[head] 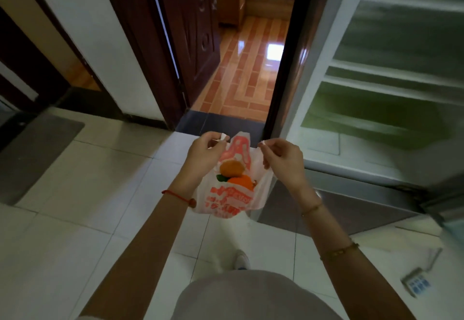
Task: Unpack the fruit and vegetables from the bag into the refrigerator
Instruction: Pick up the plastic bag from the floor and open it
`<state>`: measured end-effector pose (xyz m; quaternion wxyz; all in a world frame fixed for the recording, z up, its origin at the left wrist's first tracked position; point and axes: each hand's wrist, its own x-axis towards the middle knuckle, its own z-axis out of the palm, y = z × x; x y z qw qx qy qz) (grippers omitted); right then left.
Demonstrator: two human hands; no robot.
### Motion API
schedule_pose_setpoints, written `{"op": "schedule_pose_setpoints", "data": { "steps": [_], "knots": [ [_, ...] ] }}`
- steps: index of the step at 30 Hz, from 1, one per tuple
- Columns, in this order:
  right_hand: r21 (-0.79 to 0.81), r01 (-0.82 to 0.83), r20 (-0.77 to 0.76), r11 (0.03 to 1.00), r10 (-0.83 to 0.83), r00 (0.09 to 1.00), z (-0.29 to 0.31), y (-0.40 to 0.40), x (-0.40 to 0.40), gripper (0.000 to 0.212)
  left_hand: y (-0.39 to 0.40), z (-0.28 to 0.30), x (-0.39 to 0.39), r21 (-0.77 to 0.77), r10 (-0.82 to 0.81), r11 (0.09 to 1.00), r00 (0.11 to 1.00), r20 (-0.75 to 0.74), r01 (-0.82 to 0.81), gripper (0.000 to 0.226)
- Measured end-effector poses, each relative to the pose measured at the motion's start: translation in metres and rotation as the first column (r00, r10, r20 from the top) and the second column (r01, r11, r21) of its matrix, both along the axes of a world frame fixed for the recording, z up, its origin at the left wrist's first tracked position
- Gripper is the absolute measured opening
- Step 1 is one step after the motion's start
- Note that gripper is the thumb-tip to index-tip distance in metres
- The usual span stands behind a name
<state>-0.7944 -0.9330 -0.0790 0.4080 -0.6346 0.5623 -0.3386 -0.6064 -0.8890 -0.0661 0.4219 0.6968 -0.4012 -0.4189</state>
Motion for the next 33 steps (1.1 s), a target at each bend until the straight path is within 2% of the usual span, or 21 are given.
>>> {"op": "schedule_pose_setpoints", "data": {
  "steps": [4, 10, 14, 22, 26, 33],
  "knots": [
    [-0.01, 0.098, 0.174, 0.995, -0.095, 0.98, 0.029, 0.024, -0.027, 0.014, 0.009, 0.03, -0.016, -0.124, -0.054, 0.991, 0.998, 0.024, 0.057, 0.012],
    [-0.049, 0.24, 0.322, 0.97, -0.212, 0.923, 0.069, 0.05, -0.07, 0.016, 0.016, 0.078, -0.051, -0.243, -0.161, 0.958, 0.987, -0.011, 0.154, 0.016],
    [-0.104, 0.306, 0.356, 0.946, -0.252, 0.9, 0.088, 0.051, -0.101, 0.023, 0.01, 0.095, -0.08, -0.311, -0.232, 0.927, 0.972, -0.038, 0.209, 0.022],
    [-0.25, 0.418, 0.372, 0.873, -0.312, 0.874, 0.124, 0.022, -0.169, 0.017, -0.028, 0.125, -0.147, -0.412, -0.296, 0.879, 0.952, -0.081, 0.239, 0.018],
    [-0.288, 0.433, 0.388, 0.854, -0.309, 0.868, 0.137, -0.008, -0.205, 0.025, -0.058, 0.139, -0.182, -0.454, -0.29, 0.861, 0.955, -0.067, 0.23, 0.02],
    [-0.305, 0.38, 0.39, 0.873, -0.249, 0.886, 0.147, -0.062, -0.26, 0.024, -0.099, 0.147, -0.234, -0.506, -0.201, 0.851, 0.978, -0.06, 0.144, 0.018]
  ]
}}
